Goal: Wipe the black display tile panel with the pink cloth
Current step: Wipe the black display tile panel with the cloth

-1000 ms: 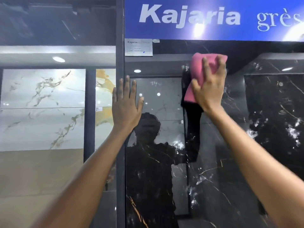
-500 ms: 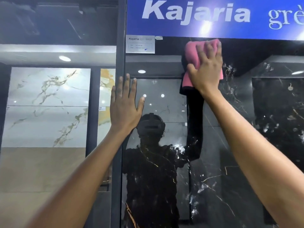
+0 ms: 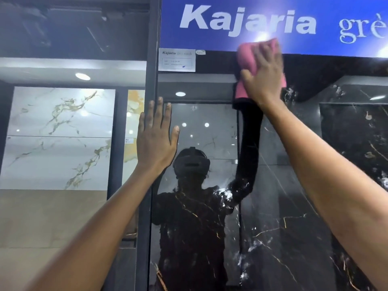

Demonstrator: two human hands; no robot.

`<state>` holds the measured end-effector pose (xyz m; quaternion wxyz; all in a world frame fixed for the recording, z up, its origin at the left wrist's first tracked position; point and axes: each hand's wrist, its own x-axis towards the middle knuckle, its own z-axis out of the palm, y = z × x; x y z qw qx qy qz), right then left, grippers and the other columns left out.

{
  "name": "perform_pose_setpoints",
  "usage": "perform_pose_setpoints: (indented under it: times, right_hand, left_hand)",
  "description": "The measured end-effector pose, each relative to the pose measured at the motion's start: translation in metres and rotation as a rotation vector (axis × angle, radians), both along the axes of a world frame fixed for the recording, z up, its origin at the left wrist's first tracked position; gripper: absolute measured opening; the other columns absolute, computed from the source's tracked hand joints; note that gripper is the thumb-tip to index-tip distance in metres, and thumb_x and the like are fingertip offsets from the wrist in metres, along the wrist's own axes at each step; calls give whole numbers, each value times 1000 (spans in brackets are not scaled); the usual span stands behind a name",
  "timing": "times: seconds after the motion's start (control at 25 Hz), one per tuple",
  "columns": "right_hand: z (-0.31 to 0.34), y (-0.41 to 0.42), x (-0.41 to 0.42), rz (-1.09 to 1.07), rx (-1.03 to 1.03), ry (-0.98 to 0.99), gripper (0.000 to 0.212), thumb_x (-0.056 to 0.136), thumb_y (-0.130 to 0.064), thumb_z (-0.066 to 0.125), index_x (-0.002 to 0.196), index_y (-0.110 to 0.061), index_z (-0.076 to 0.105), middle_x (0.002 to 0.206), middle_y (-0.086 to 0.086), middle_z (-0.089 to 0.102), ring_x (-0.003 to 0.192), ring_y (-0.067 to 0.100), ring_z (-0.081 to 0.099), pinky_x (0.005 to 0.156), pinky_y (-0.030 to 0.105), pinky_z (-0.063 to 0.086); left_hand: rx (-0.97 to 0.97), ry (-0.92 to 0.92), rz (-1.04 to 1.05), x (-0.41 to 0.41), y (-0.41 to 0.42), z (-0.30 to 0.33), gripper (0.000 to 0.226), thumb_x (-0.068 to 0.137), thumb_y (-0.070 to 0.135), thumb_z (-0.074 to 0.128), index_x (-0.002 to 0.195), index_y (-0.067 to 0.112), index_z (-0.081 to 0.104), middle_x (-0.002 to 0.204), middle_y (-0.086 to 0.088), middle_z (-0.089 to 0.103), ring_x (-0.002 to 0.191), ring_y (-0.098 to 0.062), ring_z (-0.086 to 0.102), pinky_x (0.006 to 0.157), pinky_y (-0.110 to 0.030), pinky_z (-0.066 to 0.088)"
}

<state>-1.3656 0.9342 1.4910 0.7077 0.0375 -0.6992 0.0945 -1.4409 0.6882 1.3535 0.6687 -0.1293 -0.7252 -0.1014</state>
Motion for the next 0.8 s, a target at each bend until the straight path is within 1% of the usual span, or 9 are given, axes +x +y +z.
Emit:
perform_pose_setpoints:
  times: [0.16,0.24,0.28,0.4,0.48,0.56,0.72,0.76,0.8]
  right_hand:
    - [-68,-37,-18,68,758,-59,67,80,-40,42,142,-13,42,152,13,32,144,33,18,118,50,15]
    - [-97,-13,-20,25,1020,-95,60,80,-34,47,136,-10,50,147,14,40,142,32,24,117,47,21]
    - [-87,-2,-19,13,1024,-62,59,79,-31,48,134,-10,53,145,15,43,140,33,28,116,46,23]
    - [-13,-5,-7,19,442,31,65,74,-37,44,135,-14,53,145,16,39,135,33,34,112,42,29]
    - [10,-34,-2,29,287,11,69,73,-42,39,136,-15,51,143,15,40,135,32,33,114,42,27]
    - [-19,-54,-13,59,481,-20,68,74,-41,40,136,-15,51,145,14,41,138,34,32,116,46,23]
    - [-127,-18,-18,48,1136,-155,59,78,-35,50,135,-17,51,142,11,47,137,31,32,115,43,22]
    - [-122,-6,-16,37,1162,-117,58,78,-33,51,134,-17,52,140,11,48,136,30,34,115,41,22]
    - [-104,1,-16,44,1043,-77,57,77,-32,52,132,-16,55,139,13,50,134,31,37,115,40,23]
  left_hand:
    - [-60,10,-30,3,-12,1,56,101,33,25,153,16,14,161,-1,4,148,-19,-1,118,-34,-1]
    - [-77,6,-50,3,-16,1,56,101,31,30,153,17,13,161,0,2,148,-18,-3,117,-29,-6]
    - [-76,8,-54,3,-16,1,57,101,32,29,153,17,12,161,0,1,148,-17,-4,116,-28,-8]
    - [-69,8,-55,1,-13,0,58,99,36,23,153,18,10,161,0,0,148,-17,-5,117,-30,-6]
    - [-76,11,-69,0,-15,1,58,99,35,24,153,17,11,161,0,0,148,-17,-6,118,-30,-4]
    - [-97,22,-105,1,-19,1,59,99,32,28,153,15,11,161,-3,-3,147,-18,-7,117,-26,-9]
    - [-93,13,-184,2,-25,-4,61,99,25,33,153,8,9,160,-10,-6,147,-23,-8,111,-13,-17]
    - [-86,9,-188,2,-24,-6,61,99,25,32,153,8,9,160,-11,-5,147,-24,-8,110,-12,-17]
    - [-78,9,-193,1,-23,-6,61,98,26,30,153,8,10,160,-10,-4,147,-24,-8,110,-12,-17]
